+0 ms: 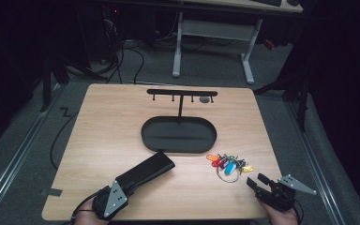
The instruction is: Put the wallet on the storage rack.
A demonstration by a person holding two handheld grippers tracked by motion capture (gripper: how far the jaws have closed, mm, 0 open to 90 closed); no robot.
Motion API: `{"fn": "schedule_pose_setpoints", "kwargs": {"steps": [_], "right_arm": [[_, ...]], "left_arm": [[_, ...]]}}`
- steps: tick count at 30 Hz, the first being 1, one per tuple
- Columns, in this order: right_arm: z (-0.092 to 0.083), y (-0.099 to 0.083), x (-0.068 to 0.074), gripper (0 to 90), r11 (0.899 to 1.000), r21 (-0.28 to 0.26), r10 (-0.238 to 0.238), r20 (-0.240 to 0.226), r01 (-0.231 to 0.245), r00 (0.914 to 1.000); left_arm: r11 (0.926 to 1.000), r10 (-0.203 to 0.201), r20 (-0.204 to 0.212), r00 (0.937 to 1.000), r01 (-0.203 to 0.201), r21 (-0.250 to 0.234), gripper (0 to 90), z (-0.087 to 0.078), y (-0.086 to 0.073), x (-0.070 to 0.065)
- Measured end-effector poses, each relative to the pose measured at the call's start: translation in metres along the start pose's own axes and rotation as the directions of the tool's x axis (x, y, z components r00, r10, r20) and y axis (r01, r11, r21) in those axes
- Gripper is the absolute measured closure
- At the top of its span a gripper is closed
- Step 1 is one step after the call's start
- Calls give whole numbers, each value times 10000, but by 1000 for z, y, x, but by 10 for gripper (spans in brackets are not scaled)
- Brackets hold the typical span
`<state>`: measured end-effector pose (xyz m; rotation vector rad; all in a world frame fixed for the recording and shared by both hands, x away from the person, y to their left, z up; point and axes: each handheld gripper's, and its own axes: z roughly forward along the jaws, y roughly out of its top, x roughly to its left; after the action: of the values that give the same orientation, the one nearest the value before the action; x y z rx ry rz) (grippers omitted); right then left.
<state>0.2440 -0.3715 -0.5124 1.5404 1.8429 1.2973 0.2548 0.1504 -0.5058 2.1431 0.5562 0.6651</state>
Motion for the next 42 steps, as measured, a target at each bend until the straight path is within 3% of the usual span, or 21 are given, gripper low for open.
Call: {"fn": "schedule_pose_setpoints", "kwargs": {"steps": [5,7,10,12,16,23,26,30,35,39,42], "right_arm": [[-3,2,13,406,9985,-90,-536,142,538,9985],[-1,1,16,409,9989,-48,-468,98,469,9989],[3,-1,18,417,9981,160,-588,-42,589,9983],[6,-2,19,418,9979,297,-579,-60,581,9983],[13,-4,18,416,9962,640,-584,-72,587,9983],[11,-4,21,408,9961,639,-604,-79,607,9981],[9,-4,26,406,9950,563,-818,-156,826,9965],[8,-3,29,405,9943,537,-904,-268,918,9955],[11,-1,32,400,9915,647,-1101,-474,1130,9928],[12,0,34,399,9909,642,-1150,-519,1183,9920],[12,-2,34,399,9903,678,-1181,-497,1214,9918]], "left_arm": [[9993,-311,335,9990,318,-205,800,-6,2,-1],[9972,-632,541,9965,652,-364,800,-9,2,-2],[9959,-686,735,9949,727,-533,802,-12,4,-3],[9953,-705,826,9941,756,-608,802,-14,5,0],[9884,-1157,1101,9872,1255,-861,801,-14,3,8],[9833,-1394,1273,9820,1525,-996,800,-18,3,8],[9819,-1464,1280,9809,1597,-1013,801,-22,4,5],[9750,-1730,1496,9735,1908,-1143,800,-23,6,7],[9749,-1765,1551,9720,1943,-1085,800,-23,6,8],[9678,-2051,1757,9629,2262,-1101,800,-23,6,9],[9646,-2149,1787,9601,2373,-1150,800,-23,7,11]]}}
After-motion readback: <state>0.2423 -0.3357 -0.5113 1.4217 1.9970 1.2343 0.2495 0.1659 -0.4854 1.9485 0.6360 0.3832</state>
